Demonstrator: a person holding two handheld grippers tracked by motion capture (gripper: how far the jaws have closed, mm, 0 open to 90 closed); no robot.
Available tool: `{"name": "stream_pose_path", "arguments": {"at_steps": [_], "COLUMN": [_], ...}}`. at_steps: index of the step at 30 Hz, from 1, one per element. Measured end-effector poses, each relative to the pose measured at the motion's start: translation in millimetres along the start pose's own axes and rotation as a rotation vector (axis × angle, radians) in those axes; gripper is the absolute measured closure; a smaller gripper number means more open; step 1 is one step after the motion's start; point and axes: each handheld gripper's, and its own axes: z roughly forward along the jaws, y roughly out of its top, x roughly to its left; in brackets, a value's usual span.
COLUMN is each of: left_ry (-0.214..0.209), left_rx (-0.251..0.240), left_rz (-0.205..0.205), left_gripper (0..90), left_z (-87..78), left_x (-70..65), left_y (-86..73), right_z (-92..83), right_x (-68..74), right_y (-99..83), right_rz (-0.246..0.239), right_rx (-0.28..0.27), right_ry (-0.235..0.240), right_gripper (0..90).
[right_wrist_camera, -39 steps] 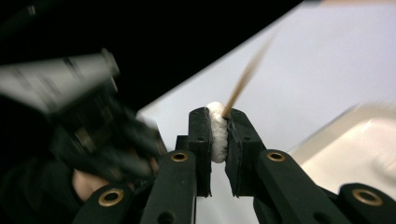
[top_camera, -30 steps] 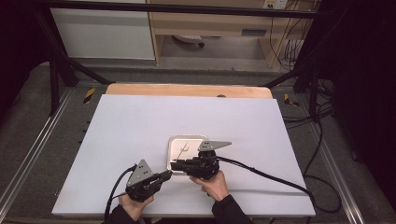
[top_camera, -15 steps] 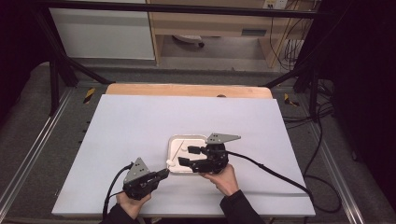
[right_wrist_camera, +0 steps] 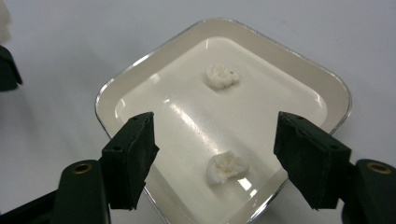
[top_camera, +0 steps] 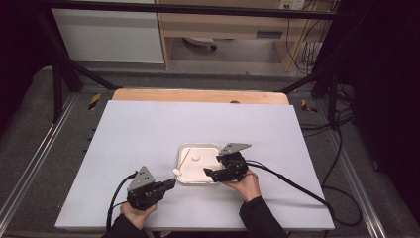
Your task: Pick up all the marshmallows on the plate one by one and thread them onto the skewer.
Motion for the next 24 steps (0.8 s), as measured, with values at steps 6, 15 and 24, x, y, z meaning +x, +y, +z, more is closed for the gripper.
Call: {"name": "stream_pose_path", "arguments": {"at_steps": [6,15,24], "left_ry": [-0.008,-0.014,-0.016], "left_rx": [0.005,0.01,0.011], "left_rz": [0.001,0.003,0.005], "left_gripper": [88.1,88.1,88.2], "left_z": [0.3,1.1,1.1], "left_x": [0.0,-0.4,-0.5], "left_y": [-0.2,-0.3,-0.1], "right_z": [11.1,17.1,15.6], "right_x": [-2.7,-4.3,-4.2], "right_y": [-5.8,-10.6,-12.8], "right_rz": [-0.043,-0.075,-0.09], "right_rx": [0.064,0.11,0.101], "right_ry": [-0.014,-0.019,-0.025], "right_gripper": [43.0,58.2,68.9]}}
